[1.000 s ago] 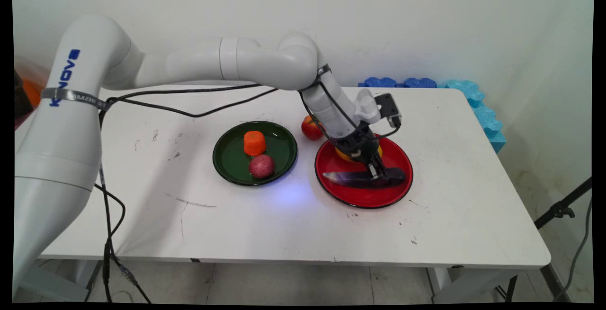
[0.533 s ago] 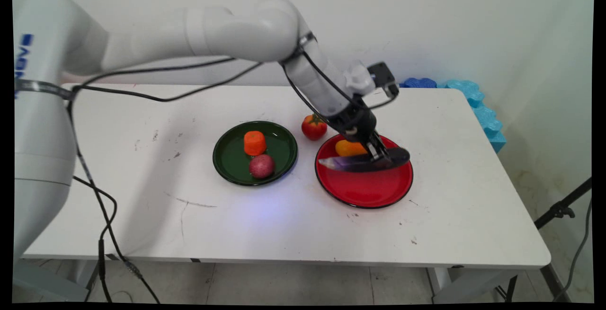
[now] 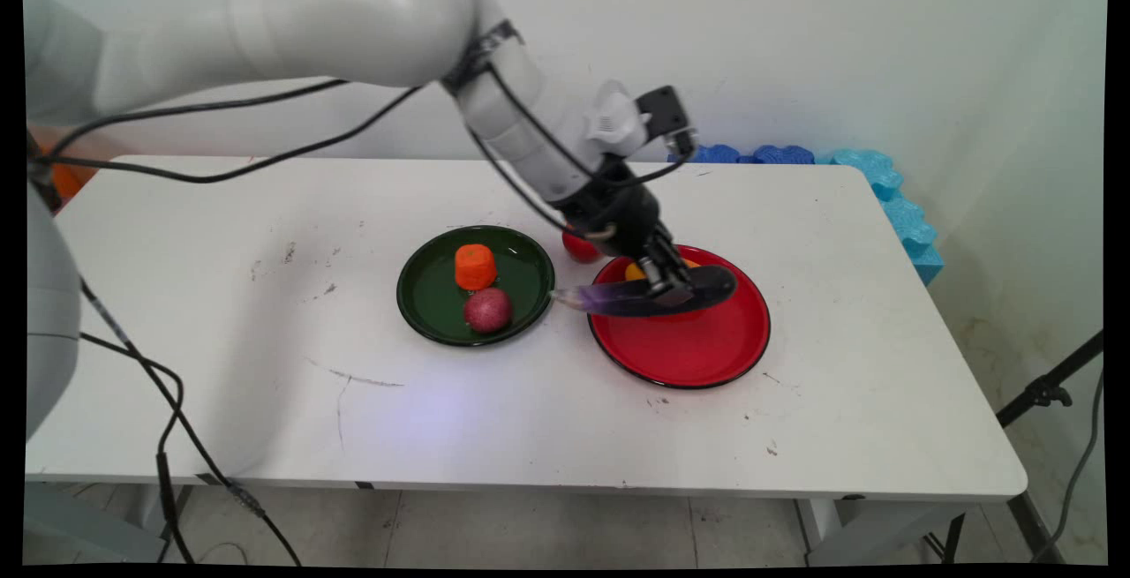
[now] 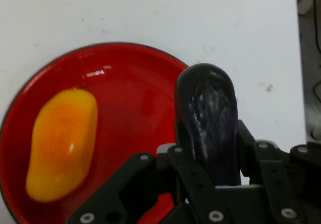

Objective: Place the picked object on the table

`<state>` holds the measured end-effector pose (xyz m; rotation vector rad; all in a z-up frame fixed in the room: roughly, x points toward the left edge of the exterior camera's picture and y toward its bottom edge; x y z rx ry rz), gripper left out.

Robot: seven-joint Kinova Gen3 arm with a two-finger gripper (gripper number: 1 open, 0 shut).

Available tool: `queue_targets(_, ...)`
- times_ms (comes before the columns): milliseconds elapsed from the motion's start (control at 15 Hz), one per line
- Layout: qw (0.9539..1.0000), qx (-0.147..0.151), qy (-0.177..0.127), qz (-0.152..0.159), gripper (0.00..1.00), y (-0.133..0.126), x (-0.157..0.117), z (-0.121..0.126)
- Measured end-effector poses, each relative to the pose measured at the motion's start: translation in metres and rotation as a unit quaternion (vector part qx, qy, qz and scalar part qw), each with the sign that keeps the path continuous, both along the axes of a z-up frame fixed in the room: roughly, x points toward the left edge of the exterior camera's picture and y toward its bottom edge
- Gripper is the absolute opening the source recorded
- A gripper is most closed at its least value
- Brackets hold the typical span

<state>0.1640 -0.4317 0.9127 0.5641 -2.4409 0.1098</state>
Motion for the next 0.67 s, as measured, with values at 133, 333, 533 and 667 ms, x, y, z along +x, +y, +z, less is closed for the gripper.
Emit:
queue_targets(133,1.0,-0.003,-0.003,-0.006,0.0,0.012,0.011,0.003)
queue_targets(333,0.9998,-0.003,-0.011,-0.015,0.0,0.033,0.034,0.0)
queue_targets(533,0.9997,0.001,-0.015,-0.018,0.0,0.051,0.054,-0.014)
queue_targets(667,0.9996,0.004,-0.017,-0.021,0.0,0.06,0.062,-0.024)
